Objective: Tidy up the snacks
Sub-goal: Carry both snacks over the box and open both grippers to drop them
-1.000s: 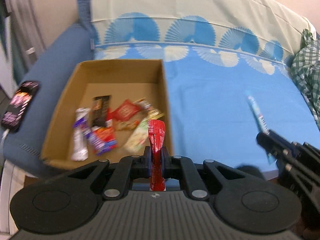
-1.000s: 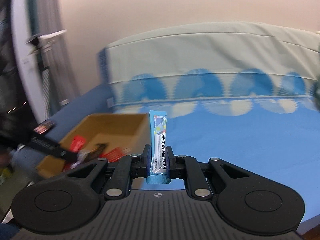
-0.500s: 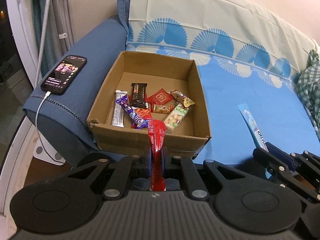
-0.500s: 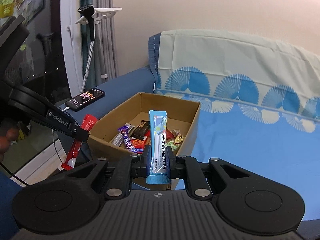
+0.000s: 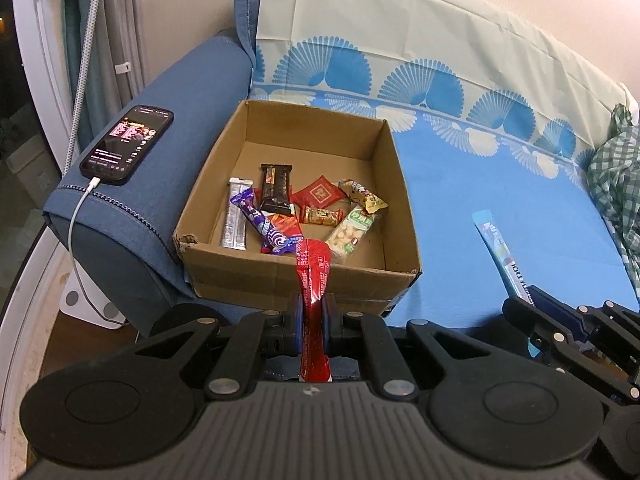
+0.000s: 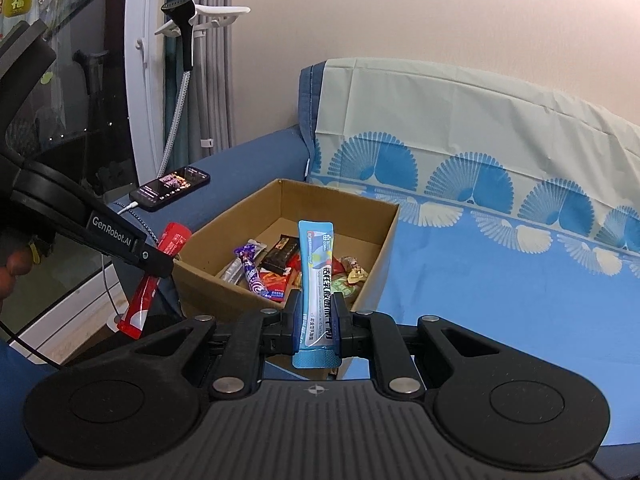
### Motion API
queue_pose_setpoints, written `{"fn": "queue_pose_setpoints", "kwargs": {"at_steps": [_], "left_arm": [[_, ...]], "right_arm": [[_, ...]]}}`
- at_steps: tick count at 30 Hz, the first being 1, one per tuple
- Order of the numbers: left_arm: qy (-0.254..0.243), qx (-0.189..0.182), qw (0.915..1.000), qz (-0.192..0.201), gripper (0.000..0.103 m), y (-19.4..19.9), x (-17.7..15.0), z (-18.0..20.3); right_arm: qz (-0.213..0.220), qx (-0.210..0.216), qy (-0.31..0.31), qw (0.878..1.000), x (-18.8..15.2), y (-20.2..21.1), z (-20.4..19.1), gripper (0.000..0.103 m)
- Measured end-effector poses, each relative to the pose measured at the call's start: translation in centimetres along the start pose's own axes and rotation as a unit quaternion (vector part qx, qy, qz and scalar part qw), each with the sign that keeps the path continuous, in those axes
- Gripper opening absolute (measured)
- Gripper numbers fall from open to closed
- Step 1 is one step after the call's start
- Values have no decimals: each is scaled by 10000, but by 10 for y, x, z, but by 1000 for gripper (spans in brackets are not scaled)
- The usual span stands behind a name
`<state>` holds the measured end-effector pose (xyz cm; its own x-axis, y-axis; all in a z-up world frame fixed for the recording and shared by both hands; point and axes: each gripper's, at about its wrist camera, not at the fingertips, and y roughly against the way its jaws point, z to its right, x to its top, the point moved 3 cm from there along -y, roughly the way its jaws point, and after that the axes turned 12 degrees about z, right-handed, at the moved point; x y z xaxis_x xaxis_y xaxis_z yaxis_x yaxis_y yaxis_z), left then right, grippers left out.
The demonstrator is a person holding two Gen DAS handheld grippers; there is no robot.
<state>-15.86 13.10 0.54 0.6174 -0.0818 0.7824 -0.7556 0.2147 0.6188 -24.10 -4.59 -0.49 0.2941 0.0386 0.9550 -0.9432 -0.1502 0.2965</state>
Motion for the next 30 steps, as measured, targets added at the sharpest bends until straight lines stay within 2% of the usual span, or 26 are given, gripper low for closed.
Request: {"fn": "queue_pose_setpoints", "kwargs": {"at_steps": [13,30], "left_arm": [[-108,102,9993,-333,9,-41,14,-13],[-225,206,9989,-343,10,-122,84,-24]], "right_arm": [[-364,0,-130,9993,-3,-32,6,15],[-515,264,-274,9979,22,-127,6,16]]}}
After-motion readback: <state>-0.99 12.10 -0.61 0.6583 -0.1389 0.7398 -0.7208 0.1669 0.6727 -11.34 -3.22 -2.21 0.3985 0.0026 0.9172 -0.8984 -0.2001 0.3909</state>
